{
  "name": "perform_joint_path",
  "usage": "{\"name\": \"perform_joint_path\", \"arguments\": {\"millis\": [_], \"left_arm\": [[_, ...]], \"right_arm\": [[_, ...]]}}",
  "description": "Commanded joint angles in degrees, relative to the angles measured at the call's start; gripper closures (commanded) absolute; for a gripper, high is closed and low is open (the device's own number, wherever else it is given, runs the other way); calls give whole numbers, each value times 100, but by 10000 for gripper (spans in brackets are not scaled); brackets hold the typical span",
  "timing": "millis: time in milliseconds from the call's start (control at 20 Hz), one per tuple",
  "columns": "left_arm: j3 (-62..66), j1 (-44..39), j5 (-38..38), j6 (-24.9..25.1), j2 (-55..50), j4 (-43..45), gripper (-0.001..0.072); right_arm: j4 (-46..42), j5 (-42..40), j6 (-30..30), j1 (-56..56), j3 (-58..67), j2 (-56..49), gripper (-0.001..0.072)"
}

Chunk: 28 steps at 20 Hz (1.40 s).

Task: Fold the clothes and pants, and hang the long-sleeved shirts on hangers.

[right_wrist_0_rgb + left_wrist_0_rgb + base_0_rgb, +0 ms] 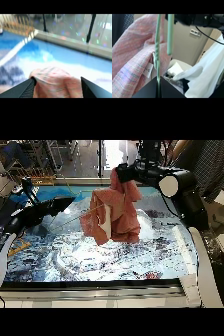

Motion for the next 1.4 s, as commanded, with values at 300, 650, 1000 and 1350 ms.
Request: {"name": "perform_joint_path", "arguments": {"millis": [300, 650, 1000, 1350], "left_arm": [[0, -7, 219, -59, 0, -105, 699], [0, -26, 269, -61, 0, -105, 699], [0, -28, 267, -61, 0, -103, 699], [0, -28, 299, -90, 0, 813, 699]], "right_arm": [[-127, 3650, -15, -168, 11, 221, 155], [96, 2337, 96, 619, -175, -39, 61], [-225, 1043, 107, 769, -181, -1021, 307], [-299, 837, -986, 1445, 166, -726, 696]]}}
